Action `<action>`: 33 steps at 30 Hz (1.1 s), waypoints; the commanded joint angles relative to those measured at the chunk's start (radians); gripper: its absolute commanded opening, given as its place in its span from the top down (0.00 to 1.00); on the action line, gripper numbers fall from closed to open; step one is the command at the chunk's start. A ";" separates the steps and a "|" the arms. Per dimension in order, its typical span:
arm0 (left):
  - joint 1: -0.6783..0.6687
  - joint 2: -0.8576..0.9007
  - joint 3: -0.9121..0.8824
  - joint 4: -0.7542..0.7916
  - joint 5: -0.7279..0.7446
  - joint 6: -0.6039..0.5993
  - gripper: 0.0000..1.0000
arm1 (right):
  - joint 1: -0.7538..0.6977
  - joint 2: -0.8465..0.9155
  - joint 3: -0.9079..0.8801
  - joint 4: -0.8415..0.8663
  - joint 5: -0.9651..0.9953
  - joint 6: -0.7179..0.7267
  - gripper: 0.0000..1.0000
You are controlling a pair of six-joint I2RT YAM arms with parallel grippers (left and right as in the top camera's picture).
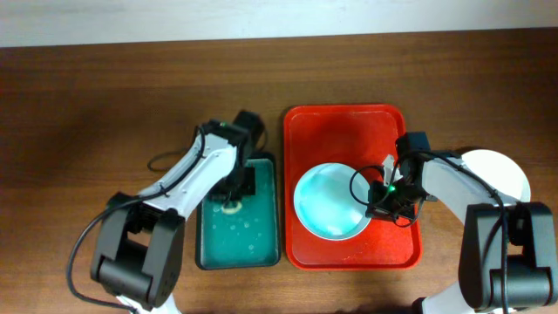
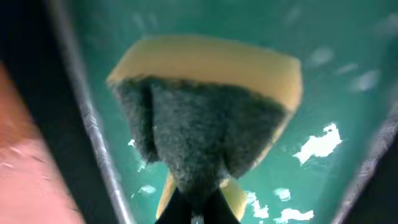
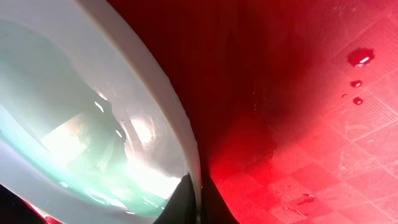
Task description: Clean dirty plates on tray and stack at the side
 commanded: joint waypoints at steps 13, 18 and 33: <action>0.116 -0.554 0.066 -0.024 -0.126 0.039 0.01 | 0.213 -0.294 0.274 -0.398 0.224 -0.043 0.96; 0.133 -0.631 0.065 -0.029 -0.237 0.038 0.01 | 0.585 -0.257 0.323 -0.166 0.225 0.163 0.96; 0.133 -0.631 0.065 -0.070 -0.236 0.038 0.01 | 1.091 -0.211 0.399 -0.026 1.260 0.184 0.96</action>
